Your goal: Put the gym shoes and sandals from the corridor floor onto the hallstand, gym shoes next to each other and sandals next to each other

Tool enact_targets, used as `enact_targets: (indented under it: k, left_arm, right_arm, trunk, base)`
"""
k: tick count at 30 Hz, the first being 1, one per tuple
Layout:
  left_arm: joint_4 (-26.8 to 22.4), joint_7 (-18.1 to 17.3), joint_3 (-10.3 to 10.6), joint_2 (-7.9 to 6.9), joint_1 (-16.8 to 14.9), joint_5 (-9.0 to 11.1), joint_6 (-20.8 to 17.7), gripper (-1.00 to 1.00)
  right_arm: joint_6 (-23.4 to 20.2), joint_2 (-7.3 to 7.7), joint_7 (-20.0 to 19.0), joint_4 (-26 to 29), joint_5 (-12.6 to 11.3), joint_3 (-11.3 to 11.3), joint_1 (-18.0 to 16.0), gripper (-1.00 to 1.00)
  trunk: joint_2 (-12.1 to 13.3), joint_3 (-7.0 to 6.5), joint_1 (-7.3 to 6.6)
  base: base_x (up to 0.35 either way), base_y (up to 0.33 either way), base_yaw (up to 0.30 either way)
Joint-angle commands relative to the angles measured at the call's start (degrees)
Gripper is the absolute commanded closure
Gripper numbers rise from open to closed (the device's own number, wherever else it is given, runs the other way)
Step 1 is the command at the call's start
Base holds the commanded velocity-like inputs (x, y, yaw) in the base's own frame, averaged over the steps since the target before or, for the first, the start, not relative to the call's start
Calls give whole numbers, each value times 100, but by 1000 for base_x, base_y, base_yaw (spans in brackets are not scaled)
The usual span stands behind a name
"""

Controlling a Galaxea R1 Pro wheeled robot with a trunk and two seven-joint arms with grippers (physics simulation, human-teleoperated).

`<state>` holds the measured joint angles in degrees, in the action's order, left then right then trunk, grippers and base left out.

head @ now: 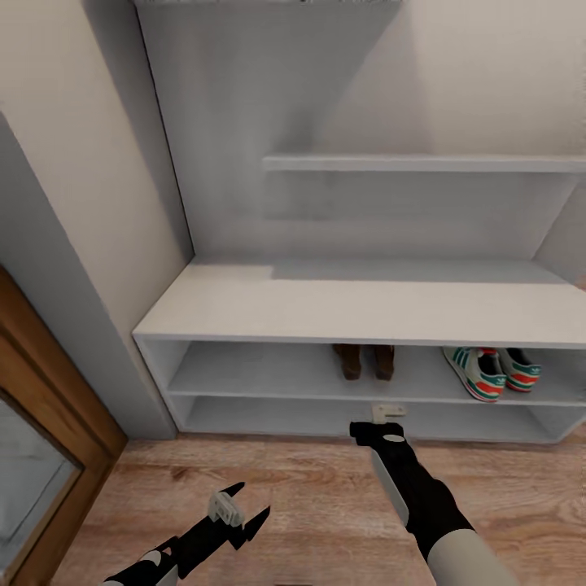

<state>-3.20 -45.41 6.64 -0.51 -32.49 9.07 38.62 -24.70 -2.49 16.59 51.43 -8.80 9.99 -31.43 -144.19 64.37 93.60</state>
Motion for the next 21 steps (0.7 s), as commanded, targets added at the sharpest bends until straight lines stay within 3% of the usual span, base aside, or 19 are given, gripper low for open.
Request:
enact_targets:
  k: [1, 15, 21]
  left_arm:
    - [3, -21, 48, -4, -3, 60, 14, -100]
    - [3, -26, 48, -10, -3, 62, 14, -100]
    - [3, -22, 48, -10, -3, 67, 14, -100]
  right_arm:
    - [-17, 3, 55, 7, -60, 20, -3, -100]
    - [-17, 3, 55, 7, -60, 21, -3, -100]
    - [-17, 3, 56, 7, -60, 21, -3, -100]
  trunk:
    - [-2, 5, -5]
    - [-2, 5, -5]
    - [-2, 5, -5]
  base:
    - [-339, 0, 0]
    - [-333, 0, 0]
    - [-144, 0, 0]
